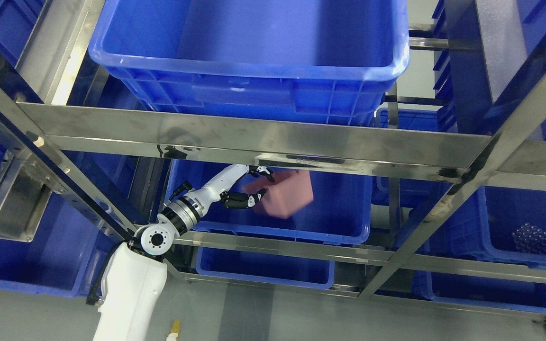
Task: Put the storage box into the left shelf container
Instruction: 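Lower the pink box into the blue bin and release the left hand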
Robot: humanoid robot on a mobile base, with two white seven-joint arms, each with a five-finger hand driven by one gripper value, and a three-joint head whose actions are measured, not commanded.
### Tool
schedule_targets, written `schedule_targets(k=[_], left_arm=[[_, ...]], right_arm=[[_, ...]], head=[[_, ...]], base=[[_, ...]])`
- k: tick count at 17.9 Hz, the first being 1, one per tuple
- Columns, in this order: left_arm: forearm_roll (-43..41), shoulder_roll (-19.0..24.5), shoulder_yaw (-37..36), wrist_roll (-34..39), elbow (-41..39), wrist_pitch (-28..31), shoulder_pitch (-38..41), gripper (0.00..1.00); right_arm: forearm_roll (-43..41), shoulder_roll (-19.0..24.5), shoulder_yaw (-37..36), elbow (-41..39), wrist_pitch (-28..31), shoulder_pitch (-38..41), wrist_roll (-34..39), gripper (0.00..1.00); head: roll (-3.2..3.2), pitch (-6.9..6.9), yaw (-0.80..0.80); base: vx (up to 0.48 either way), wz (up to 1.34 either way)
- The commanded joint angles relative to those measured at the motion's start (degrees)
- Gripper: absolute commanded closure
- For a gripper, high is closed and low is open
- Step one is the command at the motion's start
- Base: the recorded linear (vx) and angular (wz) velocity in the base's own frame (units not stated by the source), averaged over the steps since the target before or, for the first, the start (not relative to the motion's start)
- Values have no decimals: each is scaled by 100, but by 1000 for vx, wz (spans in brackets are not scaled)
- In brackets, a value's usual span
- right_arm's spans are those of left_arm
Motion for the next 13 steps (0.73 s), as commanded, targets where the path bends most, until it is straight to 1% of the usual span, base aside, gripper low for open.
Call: schedule_targets(k=[1, 2, 3, 4, 5, 6, 7, 8, 10, 12, 13], left_arm=[[347, 25, 114, 3, -38, 69, -98, 18], [733, 25, 105, 38, -214, 139, -90, 14], [1241, 25, 79, 169, -485, 427, -72, 7], [1812, 25, 70, 466, -775, 830, -46, 1], [2679, 25, 53, 982, -1205, 1165, 93, 1], [3367, 25, 0, 1457, -1583, 1316, 312, 1], [3869, 25, -113, 1897, -2004, 1422, 576, 1], [4153, 25, -306, 2241, -2339, 1432, 918, 0], [4322, 25, -658, 2734, -2876, 1249, 1691, 0], [4314, 25, -869, 2807, -2975, 233, 2193, 1], [4314, 25, -923, 2807, -3115, 124, 2474, 1]], right_arm=[[9, -100, -26, -100, -1, 53, 1, 0], [9, -100, -26, -100, -1, 53, 1, 0], [9, -100, -26, -100, -1, 53, 1, 0], [9, -100, -26, -100, -1, 53, 1, 0], [9, -100, -26, -100, -1, 53, 1, 0], [9, -100, -26, -100, -1, 53, 1, 0], [9, -100, -26, -100, -1, 53, 1, 0], [9, -100, -26, -100, -1, 53, 1, 0], [9, -100, -26, -100, -1, 53, 1, 0], [9, -100, -26, -100, -1, 53, 1, 0], [9, -100, -26, -100, -1, 53, 1, 0]], head=[[0, 0, 0], [0, 0, 0], [0, 0, 0], [0, 0, 0], [0, 0, 0], [0, 0, 0], [0, 0, 0], [0, 0, 0], [0, 0, 0], [0, 0, 0], [0, 0, 0]], base=[[0, 0], [0, 0], [0, 0], [0, 0], [0, 0], [0, 0], [0, 0], [0, 0], [0, 0], [0, 0], [0, 0]])
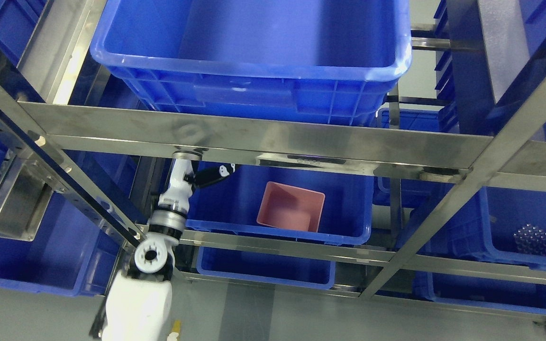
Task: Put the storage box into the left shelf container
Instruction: 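Withdraw the open left hand from the blue bin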
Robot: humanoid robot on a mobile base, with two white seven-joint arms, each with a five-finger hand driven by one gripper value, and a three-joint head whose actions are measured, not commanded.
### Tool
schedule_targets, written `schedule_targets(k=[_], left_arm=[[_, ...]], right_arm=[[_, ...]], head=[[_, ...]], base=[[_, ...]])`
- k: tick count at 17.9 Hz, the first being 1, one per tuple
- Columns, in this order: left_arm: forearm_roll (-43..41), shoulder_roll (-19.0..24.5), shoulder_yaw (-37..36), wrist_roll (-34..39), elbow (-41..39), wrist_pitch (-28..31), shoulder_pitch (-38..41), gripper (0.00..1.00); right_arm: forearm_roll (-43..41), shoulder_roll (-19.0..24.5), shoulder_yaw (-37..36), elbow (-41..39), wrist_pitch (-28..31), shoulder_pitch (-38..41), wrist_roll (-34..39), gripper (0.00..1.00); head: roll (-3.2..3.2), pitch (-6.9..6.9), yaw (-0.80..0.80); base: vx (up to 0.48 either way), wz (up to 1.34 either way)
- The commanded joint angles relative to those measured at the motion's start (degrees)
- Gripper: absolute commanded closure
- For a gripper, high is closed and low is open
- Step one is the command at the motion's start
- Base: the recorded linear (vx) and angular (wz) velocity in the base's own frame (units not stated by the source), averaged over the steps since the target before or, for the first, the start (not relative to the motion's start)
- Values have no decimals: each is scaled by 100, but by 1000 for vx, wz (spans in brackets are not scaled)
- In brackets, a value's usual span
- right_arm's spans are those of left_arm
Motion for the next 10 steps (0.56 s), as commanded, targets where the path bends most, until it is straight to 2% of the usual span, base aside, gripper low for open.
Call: schedule_targets(k=[1, 5, 7, 10], left_arm=[[885, 78, -668, 258, -1807, -641, 1515, 0], [885, 78, -554, 302, -1905, -579, 1666, 0], [885, 78, -431, 302, -1905, -299, 1754, 0], [885, 78, -325, 302, -1905, -192, 1780, 0]], right_arm=[[9, -100, -27, -100, -1, 53, 1, 0], [9, -100, -27, -100, -1, 53, 1, 0], [9, -100, -27, -100, -1, 53, 1, 0], [9, -100, -27, -100, -1, 53, 1, 0]], head=[[0, 0, 0], [0, 0, 0], [0, 0, 0], [0, 0, 0]], base=[[0, 0], [0, 0], [0, 0], [0, 0]])
